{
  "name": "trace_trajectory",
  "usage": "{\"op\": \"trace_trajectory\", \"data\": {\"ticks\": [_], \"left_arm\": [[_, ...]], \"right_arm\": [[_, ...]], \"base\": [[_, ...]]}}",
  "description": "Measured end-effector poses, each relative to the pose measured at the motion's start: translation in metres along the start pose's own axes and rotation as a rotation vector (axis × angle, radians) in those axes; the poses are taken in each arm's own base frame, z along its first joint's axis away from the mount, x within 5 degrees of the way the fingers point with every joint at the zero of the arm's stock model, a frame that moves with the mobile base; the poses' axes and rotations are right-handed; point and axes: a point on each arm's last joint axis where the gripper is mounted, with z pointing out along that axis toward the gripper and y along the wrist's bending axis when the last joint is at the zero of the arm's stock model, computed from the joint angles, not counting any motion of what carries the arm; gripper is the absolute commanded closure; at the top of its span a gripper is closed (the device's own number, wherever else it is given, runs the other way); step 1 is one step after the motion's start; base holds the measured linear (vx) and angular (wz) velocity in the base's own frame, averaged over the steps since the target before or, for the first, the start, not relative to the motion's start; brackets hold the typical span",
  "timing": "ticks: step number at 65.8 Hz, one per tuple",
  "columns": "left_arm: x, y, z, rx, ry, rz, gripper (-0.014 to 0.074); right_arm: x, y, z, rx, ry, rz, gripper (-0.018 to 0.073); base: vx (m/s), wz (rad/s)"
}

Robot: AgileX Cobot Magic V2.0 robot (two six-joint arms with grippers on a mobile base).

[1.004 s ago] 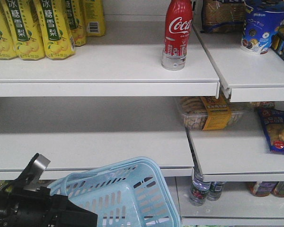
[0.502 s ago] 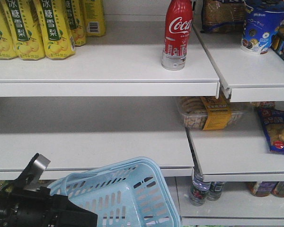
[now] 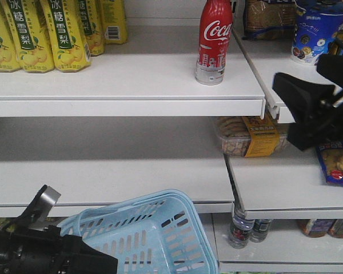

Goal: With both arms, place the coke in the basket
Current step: 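Reach the open right gripper over the red Coca-Cola bottle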

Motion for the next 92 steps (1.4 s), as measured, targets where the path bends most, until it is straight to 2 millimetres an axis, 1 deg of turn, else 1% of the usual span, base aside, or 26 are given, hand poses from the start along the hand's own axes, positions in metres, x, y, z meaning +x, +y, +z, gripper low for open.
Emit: {"op": "trace_trajectory", "data": {"ticks": [13,22,31,38,52,67,80,87,92], "left_arm": [[0.0,0.0,0.0,0.0,0.0,0.0,0.0603],[0.0,0.0,0.0,0.0,0.0,0.0,0.0603],[0.0,0.0,0.0,0.0,0.0,0.0,0.0603],[0.0,0.0,0.0,0.0,0.0,0.0,0.0603],[0.0,0.0,0.0,0.0,0.0,0.0,0.0603],[0.0,0.0,0.0,0.0,0.0,0.0,0.0603],[0.0,0.0,0.0,0.0,0.0,0.0,0.0603],[0.0,0.0,0.0,0.0,0.0,0.0,0.0603],[0.0,0.0,0.0,0.0,0.0,0.0,0.0603]], "right_arm": [[-0.021,-0.003,0.044,0.001,-0.009,-0.001,-0.0018],[-0.034,-0.006,0.072,0.011,-0.039,0.001,-0.0022],[-0.037,-0.007,0.1,0.021,-0.06,0.005,-0.0022],[-0.033,-0.008,0.118,0.033,-0.08,0.018,-0.0022],[-0.029,-0.009,0.141,0.057,-0.124,0.05,-0.0022],[-0.038,-0.011,0.158,0.066,-0.163,0.054,-0.0022],[-0.041,-0.012,0.172,0.067,-0.17,0.054,-0.0022],[-0.038,-0.012,0.18,0.066,-0.163,0.054,-0.002],[-0.035,-0.012,0.185,0.068,-0.156,0.054,-0.0003]], "base": [[0.0,0.0],[0.0,0.0],[0.0,0.0],[0.0,0.0],[0.0,0.0],[0.0,0.0],[0.0,0.0],[0.0,0.0],[0.0,0.0]]}}
